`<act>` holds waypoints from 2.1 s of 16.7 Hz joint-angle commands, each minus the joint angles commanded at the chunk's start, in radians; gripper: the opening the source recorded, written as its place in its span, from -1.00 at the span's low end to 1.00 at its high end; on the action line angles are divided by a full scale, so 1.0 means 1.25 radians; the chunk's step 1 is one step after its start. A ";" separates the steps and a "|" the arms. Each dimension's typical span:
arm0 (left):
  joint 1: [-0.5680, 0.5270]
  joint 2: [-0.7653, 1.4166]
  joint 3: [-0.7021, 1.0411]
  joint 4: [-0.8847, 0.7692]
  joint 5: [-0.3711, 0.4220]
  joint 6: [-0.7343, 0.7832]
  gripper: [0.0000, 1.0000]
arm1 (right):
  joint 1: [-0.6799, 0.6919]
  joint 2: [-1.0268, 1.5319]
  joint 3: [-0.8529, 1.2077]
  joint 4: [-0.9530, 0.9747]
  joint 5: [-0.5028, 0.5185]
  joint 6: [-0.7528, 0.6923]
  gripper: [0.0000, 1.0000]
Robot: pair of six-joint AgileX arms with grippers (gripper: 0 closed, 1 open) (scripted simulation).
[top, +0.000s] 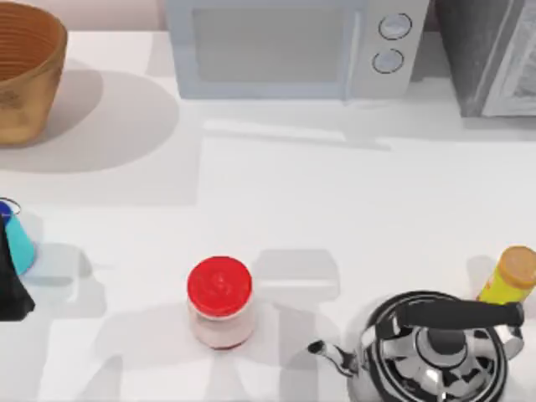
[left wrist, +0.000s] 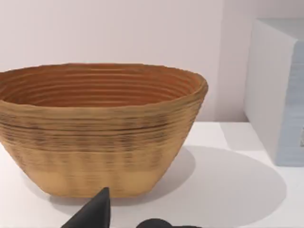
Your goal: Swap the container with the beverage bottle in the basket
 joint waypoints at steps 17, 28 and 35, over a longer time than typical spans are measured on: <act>0.069 0.685 0.629 -0.331 0.032 0.038 1.00 | 0.000 0.000 0.000 0.000 0.000 0.000 1.00; 0.136 1.527 1.431 -0.709 0.076 0.125 1.00 | 0.000 0.000 0.000 0.000 0.000 0.000 1.00; 0.160 1.912 1.798 -0.873 0.095 0.165 1.00 | 0.000 0.000 0.000 0.000 0.000 0.000 1.00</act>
